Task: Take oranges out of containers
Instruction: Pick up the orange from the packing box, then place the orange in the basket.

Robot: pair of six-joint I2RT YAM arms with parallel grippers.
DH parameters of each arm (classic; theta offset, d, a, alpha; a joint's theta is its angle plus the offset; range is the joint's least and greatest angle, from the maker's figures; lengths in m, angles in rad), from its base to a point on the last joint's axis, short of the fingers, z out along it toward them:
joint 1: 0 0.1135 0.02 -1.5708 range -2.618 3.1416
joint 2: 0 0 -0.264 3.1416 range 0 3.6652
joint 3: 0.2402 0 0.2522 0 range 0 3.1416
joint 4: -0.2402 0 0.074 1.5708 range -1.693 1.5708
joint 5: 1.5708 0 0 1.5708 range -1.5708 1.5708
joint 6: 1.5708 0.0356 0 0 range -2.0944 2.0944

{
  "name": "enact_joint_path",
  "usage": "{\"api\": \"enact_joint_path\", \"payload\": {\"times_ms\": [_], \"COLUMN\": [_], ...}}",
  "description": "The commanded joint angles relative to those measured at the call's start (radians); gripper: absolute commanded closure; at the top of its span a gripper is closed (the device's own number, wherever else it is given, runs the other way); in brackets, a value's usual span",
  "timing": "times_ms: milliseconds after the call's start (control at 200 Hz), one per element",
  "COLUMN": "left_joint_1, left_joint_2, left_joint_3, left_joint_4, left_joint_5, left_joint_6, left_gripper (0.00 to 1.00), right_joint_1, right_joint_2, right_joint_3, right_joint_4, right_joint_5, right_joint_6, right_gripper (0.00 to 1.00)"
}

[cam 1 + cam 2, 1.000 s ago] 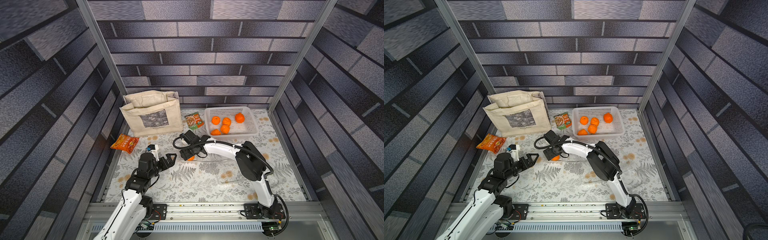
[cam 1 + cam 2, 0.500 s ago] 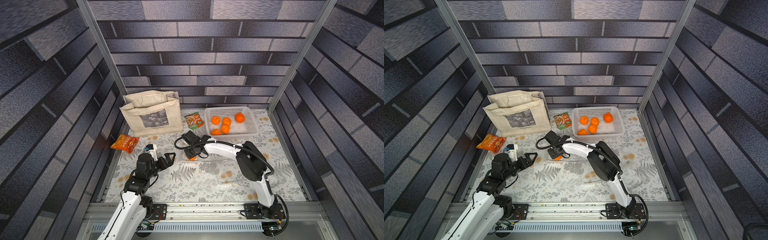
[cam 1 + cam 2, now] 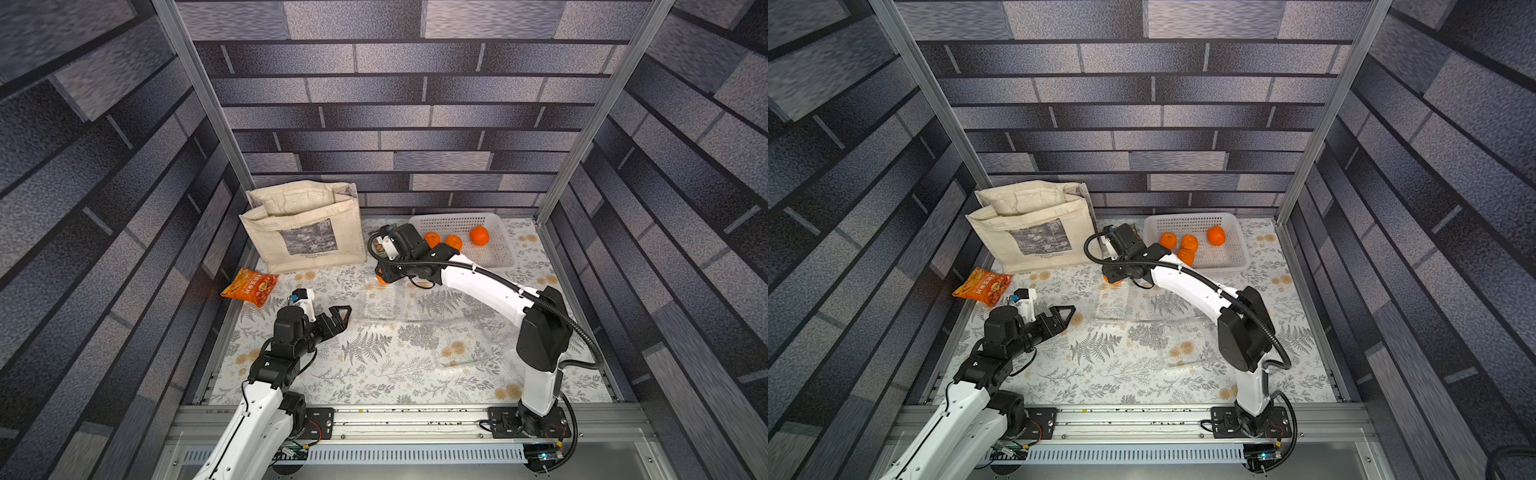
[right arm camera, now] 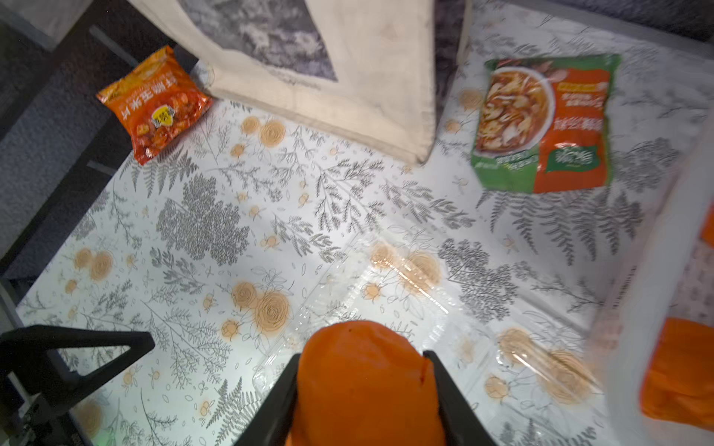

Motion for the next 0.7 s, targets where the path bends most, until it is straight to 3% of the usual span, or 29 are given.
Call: {"api": "enact_joint_path", "payload": {"times_ms": [0,170,411,471,521,596,696], "left_joint_1": [0.006,0.008,0.020,0.029,0.038,0.055,0.086], "left_joint_2": [-0.020,-0.001,0.055,0.064,0.074,0.095,0.138], "left_joint_3": [-0.007,0.002,0.035,0.044,0.055,0.082,0.122], "left_joint_4": [0.002,0.007,0.021,0.028,0.029,0.028,0.018], "left_joint_5": [-0.005,-0.010,-0.020,-0.021,-0.022,-0.022,-0.020], "left_joint_6": [-0.012,-0.003,0.029,0.037,0.048,0.078,0.137], "left_gripper": [0.00,0.00,0.00,0.00,0.00,0.00,0.00], "right_joint_1": [-0.086,-0.213,-0.362,-0.388,-0.400,-0.408,-0.408], "right_joint_2": [-0.027,-0.028,0.126,0.195,0.222,0.236,0.201], "right_joint_3": [0.021,0.080,0.293,0.332,0.356,0.372,0.356], "right_joint_4": [-0.016,-0.009,-0.066,-0.073,-0.078,-0.070,-0.054], "right_joint_5": [-0.021,-0.004,0.055,0.074,0.100,0.136,0.165], "right_joint_6": [0.003,-0.023,-0.057,-0.044,-0.039,-0.060,-0.093], "right_gripper": [0.70,0.70,0.69,0.56,0.36,0.17,0.06]}}
